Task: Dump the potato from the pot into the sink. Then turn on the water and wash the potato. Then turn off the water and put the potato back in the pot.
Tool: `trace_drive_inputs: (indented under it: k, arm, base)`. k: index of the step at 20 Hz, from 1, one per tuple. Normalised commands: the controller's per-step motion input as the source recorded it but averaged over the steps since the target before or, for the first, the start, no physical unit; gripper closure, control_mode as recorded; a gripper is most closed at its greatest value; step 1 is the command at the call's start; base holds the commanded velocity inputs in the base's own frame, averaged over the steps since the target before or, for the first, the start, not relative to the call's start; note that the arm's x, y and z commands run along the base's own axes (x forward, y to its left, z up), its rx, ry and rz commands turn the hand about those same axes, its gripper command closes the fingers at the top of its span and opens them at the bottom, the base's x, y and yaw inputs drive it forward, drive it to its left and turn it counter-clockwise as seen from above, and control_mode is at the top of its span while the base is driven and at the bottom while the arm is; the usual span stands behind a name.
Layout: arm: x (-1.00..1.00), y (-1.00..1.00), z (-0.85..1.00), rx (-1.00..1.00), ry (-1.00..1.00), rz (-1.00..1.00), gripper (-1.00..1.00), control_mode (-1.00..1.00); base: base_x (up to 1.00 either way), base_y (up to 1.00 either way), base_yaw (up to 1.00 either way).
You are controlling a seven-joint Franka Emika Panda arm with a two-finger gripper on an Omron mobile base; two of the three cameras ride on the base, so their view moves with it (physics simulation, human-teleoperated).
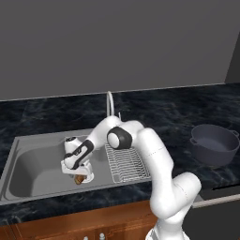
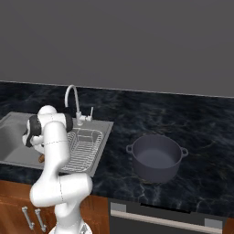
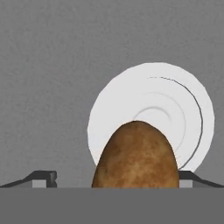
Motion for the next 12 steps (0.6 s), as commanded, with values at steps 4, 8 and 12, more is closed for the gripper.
trace_drive_inputs:
  k: [4,8,12]
  arm:
    - [-0.46,0.0,-0.54,-0.01,0.04,-0.09,1.0,-1.0]
    - [-0.36,0.0,-0.25,0.0,0.01,-0.08,1.0,-1.0]
    - [-0.81,0.0,0.27,0.0,-0.1,-0.04,1.0,-1.0]
  base:
    - [0.0,0.0,0.0]
    - [0.0,0.0,0.0]
    - [0.0,0.0,0.0]
